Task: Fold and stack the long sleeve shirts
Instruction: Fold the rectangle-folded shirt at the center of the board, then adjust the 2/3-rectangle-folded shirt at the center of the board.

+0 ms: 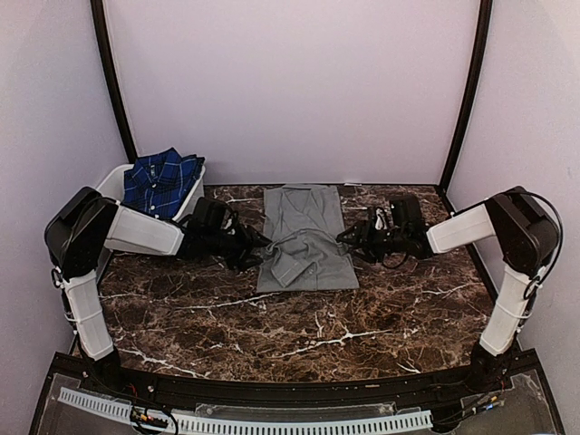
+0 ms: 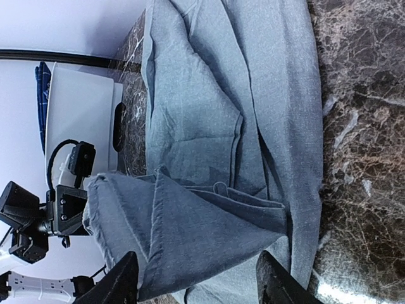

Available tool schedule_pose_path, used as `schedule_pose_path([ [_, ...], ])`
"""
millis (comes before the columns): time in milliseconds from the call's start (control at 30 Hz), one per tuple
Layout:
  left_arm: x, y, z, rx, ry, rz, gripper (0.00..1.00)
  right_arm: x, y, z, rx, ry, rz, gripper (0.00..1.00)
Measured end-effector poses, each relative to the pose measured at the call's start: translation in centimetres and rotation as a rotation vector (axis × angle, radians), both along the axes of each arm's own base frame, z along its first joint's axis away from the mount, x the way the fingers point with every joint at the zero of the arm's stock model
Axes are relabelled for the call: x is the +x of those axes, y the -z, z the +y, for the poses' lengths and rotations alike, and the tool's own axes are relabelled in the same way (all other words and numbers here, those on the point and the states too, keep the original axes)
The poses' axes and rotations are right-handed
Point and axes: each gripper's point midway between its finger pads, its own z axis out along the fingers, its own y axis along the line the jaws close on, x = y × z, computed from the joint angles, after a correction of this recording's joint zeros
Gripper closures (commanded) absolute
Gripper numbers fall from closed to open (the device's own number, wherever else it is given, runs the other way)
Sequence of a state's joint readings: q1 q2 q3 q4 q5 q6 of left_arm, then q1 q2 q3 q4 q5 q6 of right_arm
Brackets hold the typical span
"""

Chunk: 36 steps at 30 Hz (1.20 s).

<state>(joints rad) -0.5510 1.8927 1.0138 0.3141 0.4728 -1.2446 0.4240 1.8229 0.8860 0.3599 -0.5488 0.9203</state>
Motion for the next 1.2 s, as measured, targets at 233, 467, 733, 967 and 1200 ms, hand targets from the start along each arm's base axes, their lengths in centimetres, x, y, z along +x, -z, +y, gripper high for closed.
schedule_pose_path([
  [233, 0.9, -1.1, -0.3, 0.018, 0.027, -0.073, 0.2, 0.6, -2.0, -0.7, -0.074, 0.002, -0.081, 0.24],
  [467, 1.7, -2.5, -0.2, 0.038, 0.046, -0.148, 0.14, 1.2, -4.2, -1.7, -0.167, 0.013, -0.179, 0.28],
  [733, 3.1, -4.7, -0.5, 0.045, 0.074, -0.23, 0.15, -1.5, -4.3, 1.3, -0.299, -0.1, -0.263, 0.39],
  [967, 3.0, -4.0, 0.3, 0.101, 0.105, -0.228, 0.2, -5.4, -3.9, 7.2, -0.412, -0.293, -0.362, 0.51],
  [1200, 2.1, -5.4, 1.7, 0.151, 0.125, -0.247, 0.26, -7.6, -1.8, 12.5, -0.464, -0.452, -0.405, 0.82],
])
